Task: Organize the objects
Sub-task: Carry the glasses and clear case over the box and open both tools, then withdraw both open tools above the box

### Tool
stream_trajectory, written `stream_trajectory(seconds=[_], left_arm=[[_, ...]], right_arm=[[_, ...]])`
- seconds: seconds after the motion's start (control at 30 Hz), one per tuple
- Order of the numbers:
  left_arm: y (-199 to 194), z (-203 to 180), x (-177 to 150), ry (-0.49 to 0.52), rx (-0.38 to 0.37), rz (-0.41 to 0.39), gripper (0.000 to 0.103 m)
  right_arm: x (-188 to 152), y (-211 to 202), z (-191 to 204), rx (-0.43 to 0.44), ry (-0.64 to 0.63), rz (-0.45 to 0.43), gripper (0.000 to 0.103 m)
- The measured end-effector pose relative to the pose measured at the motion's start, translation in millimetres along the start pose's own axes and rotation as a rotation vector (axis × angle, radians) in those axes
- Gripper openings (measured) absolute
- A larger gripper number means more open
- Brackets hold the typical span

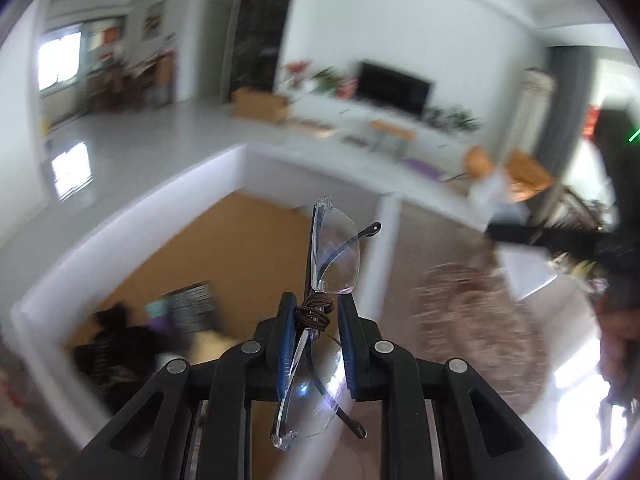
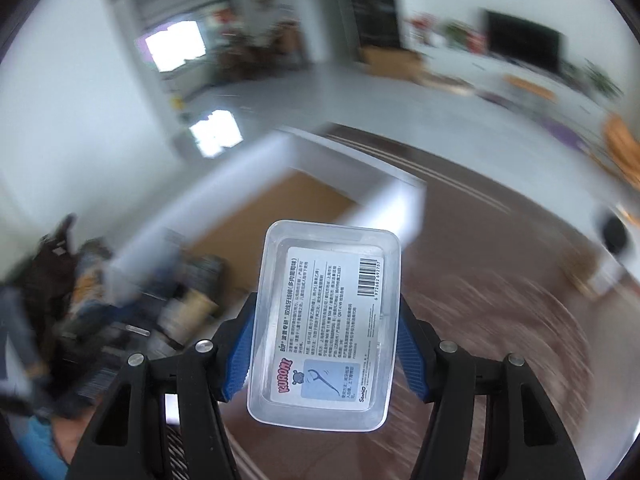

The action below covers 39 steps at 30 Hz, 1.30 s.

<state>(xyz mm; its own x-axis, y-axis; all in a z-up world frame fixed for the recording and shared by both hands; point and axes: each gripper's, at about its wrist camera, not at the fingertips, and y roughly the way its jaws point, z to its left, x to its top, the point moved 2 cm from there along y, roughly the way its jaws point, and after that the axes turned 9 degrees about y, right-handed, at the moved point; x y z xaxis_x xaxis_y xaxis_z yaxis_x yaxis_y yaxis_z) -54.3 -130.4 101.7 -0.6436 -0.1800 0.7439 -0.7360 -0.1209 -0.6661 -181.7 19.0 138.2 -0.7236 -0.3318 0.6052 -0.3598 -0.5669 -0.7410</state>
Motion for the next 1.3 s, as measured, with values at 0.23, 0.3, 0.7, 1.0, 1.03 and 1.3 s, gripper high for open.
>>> stream_trajectory(seconds=[0.23, 0.3, 0.7, 1.0, 1.03, 1.3], left_arm=[[33, 80, -23, -0.107, 0.130, 0.195, 0.022], [35, 93, -33, -0.138, 0.144, 0.217, 0.026], [-5, 96, -21, -0.145, 0.290, 0.145, 0.087], [-34, 90, -12, -0.267, 0.192, 0.081, 0.087], [-34, 90, -12, -0.242, 0.218, 0.081, 0.087], [-34, 83, -8, -0.120, 0.416, 0.182, 0.087]], right_arm=[[1, 134, 107, 0.013, -0.152, 0.178, 0.063], [-13, 162, 115, 0.028, -0.152, 0.264, 0.063], [-26, 134, 105, -0.017, -0.183, 0.275, 0.083], [-16, 94, 99, -0.107, -0.269, 0.215, 0.088], [-17, 93, 99, -0.110, -0.274, 0.214, 0.088], [-17, 91, 103, -0.110, -0.291, 0.199, 0.088]])
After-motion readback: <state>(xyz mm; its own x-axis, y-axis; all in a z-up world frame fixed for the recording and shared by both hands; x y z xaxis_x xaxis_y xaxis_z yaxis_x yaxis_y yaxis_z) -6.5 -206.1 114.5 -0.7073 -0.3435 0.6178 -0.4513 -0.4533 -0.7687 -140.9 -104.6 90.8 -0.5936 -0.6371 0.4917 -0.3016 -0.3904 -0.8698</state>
